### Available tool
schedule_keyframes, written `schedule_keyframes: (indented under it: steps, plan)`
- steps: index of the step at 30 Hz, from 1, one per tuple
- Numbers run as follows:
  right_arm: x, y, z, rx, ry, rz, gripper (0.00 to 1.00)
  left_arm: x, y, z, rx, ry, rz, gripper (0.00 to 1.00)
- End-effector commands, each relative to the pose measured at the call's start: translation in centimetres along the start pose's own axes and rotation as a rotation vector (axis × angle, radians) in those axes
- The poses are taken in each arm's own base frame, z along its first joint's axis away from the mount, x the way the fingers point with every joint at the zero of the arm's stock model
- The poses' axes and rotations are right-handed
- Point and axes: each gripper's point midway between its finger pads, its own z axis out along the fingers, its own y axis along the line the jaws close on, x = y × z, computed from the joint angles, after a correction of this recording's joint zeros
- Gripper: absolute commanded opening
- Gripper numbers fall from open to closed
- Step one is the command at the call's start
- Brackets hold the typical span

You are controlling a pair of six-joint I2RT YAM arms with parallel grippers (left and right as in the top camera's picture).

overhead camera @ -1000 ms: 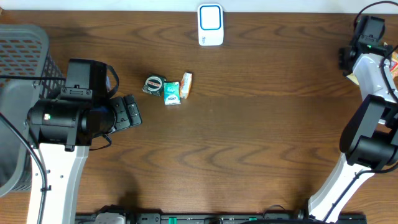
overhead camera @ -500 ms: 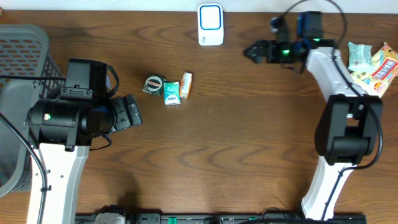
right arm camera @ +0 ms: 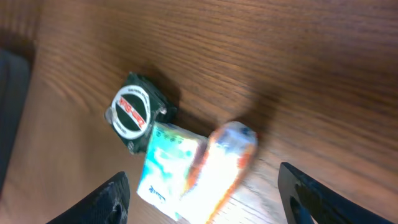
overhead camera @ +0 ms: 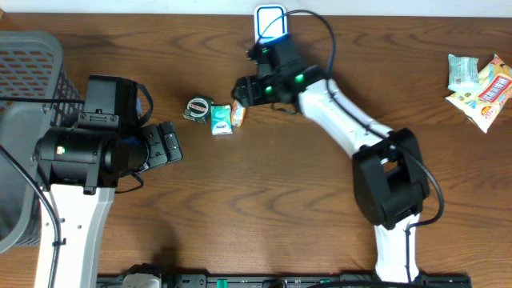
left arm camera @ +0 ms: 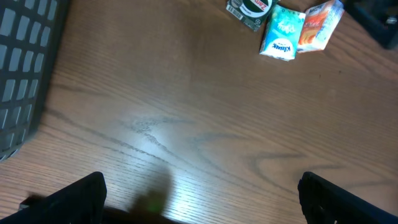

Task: Scan the item barcode
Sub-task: 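Grasp the orange Kleenex tissue pack with the right gripper and lift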

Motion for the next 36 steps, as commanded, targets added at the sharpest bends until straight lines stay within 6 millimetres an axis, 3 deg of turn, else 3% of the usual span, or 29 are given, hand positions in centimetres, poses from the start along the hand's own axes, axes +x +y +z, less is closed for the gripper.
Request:
schedule_keyframes:
  steps: [1,7,13,14,15,18,21,23,27,28,32,36]
  plan:
    - [-0.6,-1.9,0.5,0.182,-0.081,0.140,0.66,0.0,0.1,-0.1,-0.002,-0.003,-0.002,0.98]
    - [0.8,-2.0,3.1,0.191,-0.065,0.170,0.64,0.0,0.1,-0.1,-0.002,-0.003,-0.002,0.98]
    - [3.9,-2.5,6.5,0.153,0.034,0.186,0.58,0.0,0.1,-0.1,-0.002,-0.003,-0.002,0.98]
    - [4.0,-2.5,6.6,0.154,0.038,0.176,0.54,0.0,0.1,-0.1,-0.002,-0.003,-0.002,0.98]
    - [4.2,-2.7,6.5,0.159,0.047,0.166,0.41,0.0,0.1,-0.1,-0.002,-0.003,-0.002,0.98]
    - [3.9,-3.1,5.9,0.166,0.049,0.152,0.18,0.0,0.0,-0.1,-0.002,-0.003,-0.002,0.98]
    - [3.4,-3.9,4.4,0.182,0.052,0.174,0.07,0.0,0.1,-0.1,-0.002,-0.003,-0.002,0.98]
    - [2.5,-5.3,1.8,0.210,0.056,0.213,0.01,0.0,0.1,-0.1,-0.002,-0.003,-0.002,0.98]
    - [1.0,-6.1,-2.3,0.142,0.070,0.183,0.01,0.0,0.1,-0.1,-0.002,-0.003,-0.002,0.98]
    - [0.3,-5.7,-3.9,0.045,0.078,0.147,0.01,0.0,0.1,-0.1,-0.002,-0.003,-0.002,0.98]
    - [-0.9,-4.4,-7.6,-0.262,0.084,0.082,0.01,0.0,0.1,-0.1,-0.002,-0.003,-0.002,0.97]
    - [-1.2,-4.5,-10.9,-0.493,0.074,0.071,0.01,0.0,0.0,-0.1,-0.002,-0.003,-0.002,0.98]
